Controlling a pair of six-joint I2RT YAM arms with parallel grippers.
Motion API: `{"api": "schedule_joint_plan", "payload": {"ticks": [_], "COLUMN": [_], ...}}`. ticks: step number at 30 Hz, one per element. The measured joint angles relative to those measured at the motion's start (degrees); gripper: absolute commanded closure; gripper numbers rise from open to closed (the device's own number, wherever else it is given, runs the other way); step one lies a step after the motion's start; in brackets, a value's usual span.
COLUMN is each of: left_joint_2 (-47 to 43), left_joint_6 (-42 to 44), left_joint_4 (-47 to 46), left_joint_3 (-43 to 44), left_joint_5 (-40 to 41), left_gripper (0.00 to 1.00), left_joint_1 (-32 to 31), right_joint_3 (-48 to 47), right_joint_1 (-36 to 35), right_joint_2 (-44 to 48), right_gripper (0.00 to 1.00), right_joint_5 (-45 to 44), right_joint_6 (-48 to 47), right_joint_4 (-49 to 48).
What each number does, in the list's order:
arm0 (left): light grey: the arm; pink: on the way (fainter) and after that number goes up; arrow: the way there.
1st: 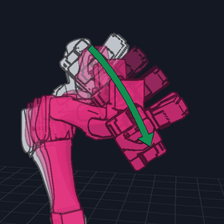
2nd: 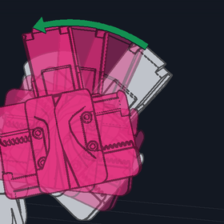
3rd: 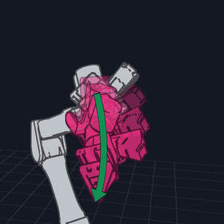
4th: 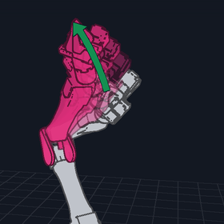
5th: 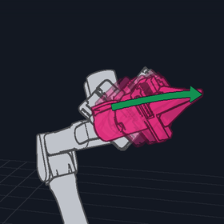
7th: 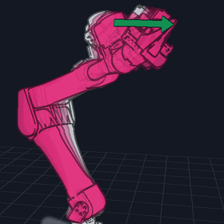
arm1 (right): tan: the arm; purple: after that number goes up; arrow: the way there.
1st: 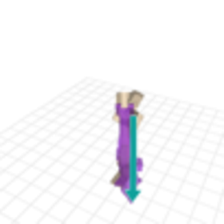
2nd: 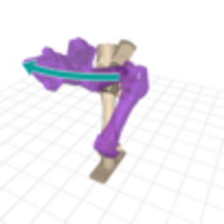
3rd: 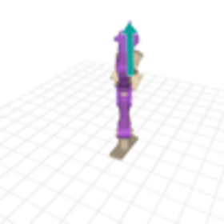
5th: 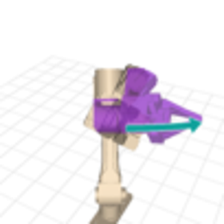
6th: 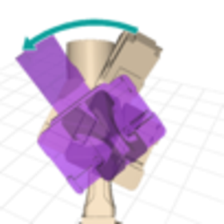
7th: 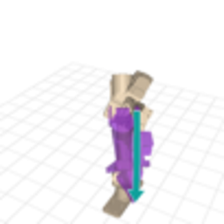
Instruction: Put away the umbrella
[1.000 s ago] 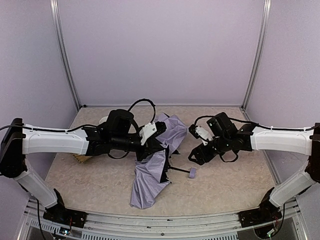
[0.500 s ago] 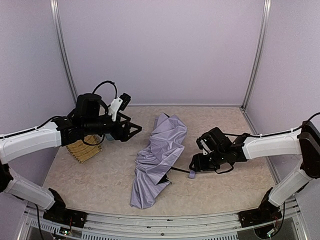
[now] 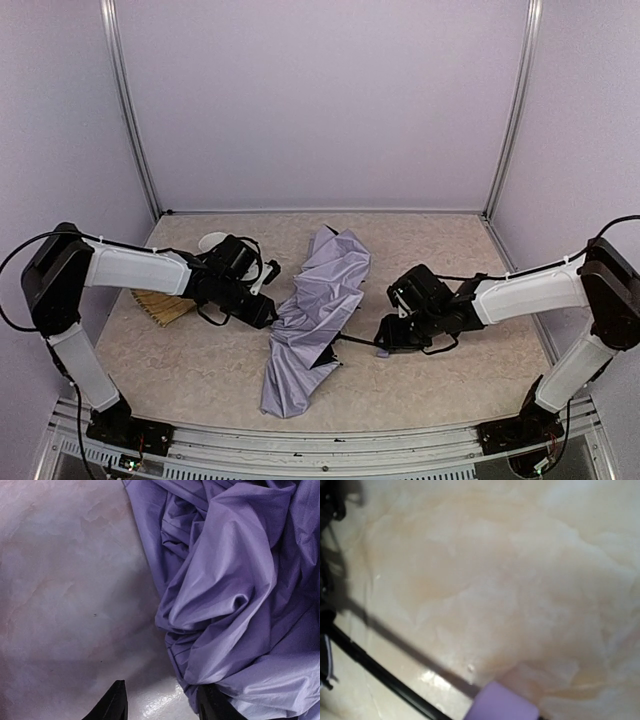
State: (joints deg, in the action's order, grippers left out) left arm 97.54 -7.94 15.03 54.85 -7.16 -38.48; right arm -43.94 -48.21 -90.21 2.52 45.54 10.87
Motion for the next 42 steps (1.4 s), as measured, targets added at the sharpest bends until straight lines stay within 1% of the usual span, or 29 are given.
{"api": "schedule_joint_plan", "payload": {"ticks": [4,9,11,19,26,42], "left_joint_2": [3.23,6.25,6.62,7.43,8.17,8.22], "left_joint_6": [0.35,2.08,2.43,1.27,0.46,-2.27], "left_joint_4": [-0.11,-0.02,0.61,1.99,4.22,3.52], "left_joint_3": [1.88,3.34,3.80,4.72,6.49,6.58], "left_joint_5": [-0.39,-3.06,-2.51,-2.86,-3.08,-4.15], "left_gripper": [0.52,0.55,0.55,0.59,0.57,0.52], "left_joint_1": [-0.87,-2.19,-3.39,-3.43,-3.39,-3.39], "right_joint_3": [0.00,-1.25,-2.43,-8.04,-9.81,-9.90], "right_joint_1": [-0.02,0.00,-0.02,-0.92,-1.62,-1.62], "right_joint_2": [-0.48,-2.29,-3.34,-7.45,-8.63,-8.63], "right_gripper": [0.61,0.64,0.64,0.65,0.65,0.63], "right_joint_5": [-0.24,-1.60,-2.58,-6.80,-9.09,-8.61], "right_joint_6": [0.83,1.31,1.55,2.91,4.33,5.18], "right_joint_4": [-0.55,-1.33,-0.90,2.99,4.42,4.24]}}
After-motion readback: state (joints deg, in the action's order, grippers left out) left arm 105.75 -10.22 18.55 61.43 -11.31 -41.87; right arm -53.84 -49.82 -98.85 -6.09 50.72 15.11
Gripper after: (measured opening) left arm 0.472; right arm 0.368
